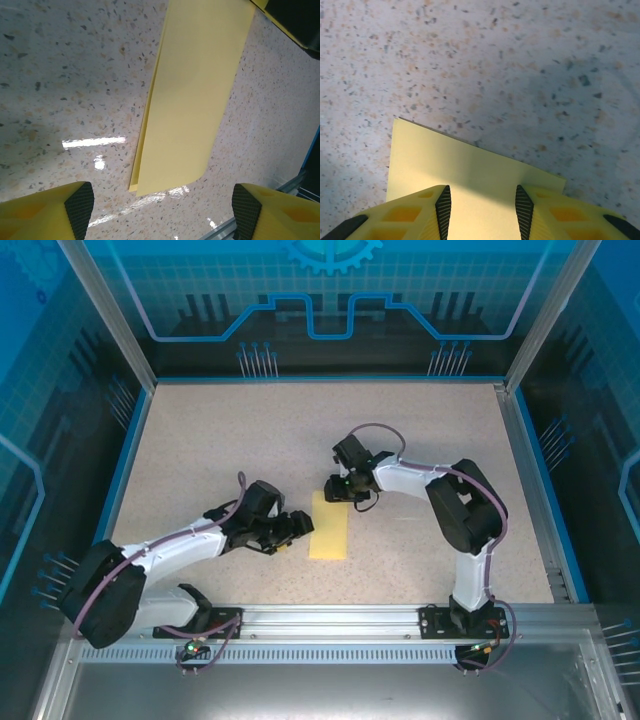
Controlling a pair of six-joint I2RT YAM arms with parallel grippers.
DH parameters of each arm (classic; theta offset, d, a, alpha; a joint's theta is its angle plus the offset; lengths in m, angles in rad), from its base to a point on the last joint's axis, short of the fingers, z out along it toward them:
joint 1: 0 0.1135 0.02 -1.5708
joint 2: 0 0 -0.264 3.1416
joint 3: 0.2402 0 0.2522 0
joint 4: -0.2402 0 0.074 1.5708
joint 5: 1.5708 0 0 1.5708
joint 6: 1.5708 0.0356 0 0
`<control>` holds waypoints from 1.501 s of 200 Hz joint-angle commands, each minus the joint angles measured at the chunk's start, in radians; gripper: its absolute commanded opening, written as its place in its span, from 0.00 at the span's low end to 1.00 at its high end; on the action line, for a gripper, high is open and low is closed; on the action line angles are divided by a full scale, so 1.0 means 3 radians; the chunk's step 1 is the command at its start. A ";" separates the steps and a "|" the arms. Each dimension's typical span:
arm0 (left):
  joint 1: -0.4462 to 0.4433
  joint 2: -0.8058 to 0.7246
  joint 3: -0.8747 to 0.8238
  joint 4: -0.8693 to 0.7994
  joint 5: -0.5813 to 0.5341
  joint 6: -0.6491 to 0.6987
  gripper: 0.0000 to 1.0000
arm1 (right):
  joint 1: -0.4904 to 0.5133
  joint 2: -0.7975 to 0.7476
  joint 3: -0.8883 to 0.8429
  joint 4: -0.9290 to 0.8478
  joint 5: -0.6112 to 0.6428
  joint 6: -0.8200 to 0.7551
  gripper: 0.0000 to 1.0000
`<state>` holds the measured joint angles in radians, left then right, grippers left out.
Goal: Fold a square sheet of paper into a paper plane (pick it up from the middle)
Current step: First fold in half a square sheet of paper at the center of the table, then fold the triangle a second time at the center of the table.
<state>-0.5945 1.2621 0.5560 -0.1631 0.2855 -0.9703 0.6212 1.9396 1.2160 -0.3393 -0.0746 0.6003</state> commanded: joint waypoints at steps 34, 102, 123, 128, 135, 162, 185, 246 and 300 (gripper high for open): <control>-0.0002 0.0198 -0.0044 0.0200 0.0401 -0.0115 0.77 | 0.0036 0.0136 0.0013 -0.0004 -0.0128 -0.0050 0.41; -0.0271 0.0455 0.0174 0.0156 0.0383 -0.0161 0.77 | 0.0010 0.0126 -0.0075 0.0021 -0.0099 0.0024 0.40; -0.0325 0.0526 0.0196 0.0239 0.0398 -0.0184 0.78 | 0.0003 0.0127 -0.0085 0.0021 -0.0107 0.0024 0.39; -0.0344 0.0545 0.0211 0.0243 0.0398 -0.0184 0.78 | 0.0005 0.0126 -0.0090 0.0026 -0.0107 0.0024 0.39; -0.0364 0.0572 0.0225 0.0243 0.0393 -0.0183 0.78 | 0.0003 0.0126 -0.0095 0.0027 -0.0105 0.0029 0.39; -0.0405 0.0669 0.0275 0.0235 0.0375 -0.0187 0.78 | 0.0000 0.0118 -0.0124 0.0047 -0.0109 0.0038 0.39; -0.0417 0.0684 0.0291 0.0239 0.0362 -0.0201 0.78 | -0.0004 0.0114 -0.0141 0.0052 -0.0109 0.0039 0.38; -0.0425 0.0641 0.0265 0.0450 0.0449 -0.0226 0.77 | -0.0020 0.0080 -0.0182 0.0074 -0.0114 0.0050 0.38; -0.0421 0.0483 0.0248 0.0539 0.0373 -0.0173 0.75 | -0.0031 0.0045 -0.0199 0.0078 -0.0130 0.0055 0.37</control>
<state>-0.7158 1.4490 0.6167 -0.0330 0.3908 -1.0222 0.6144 1.9415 1.1912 -0.2886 -0.0978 0.6052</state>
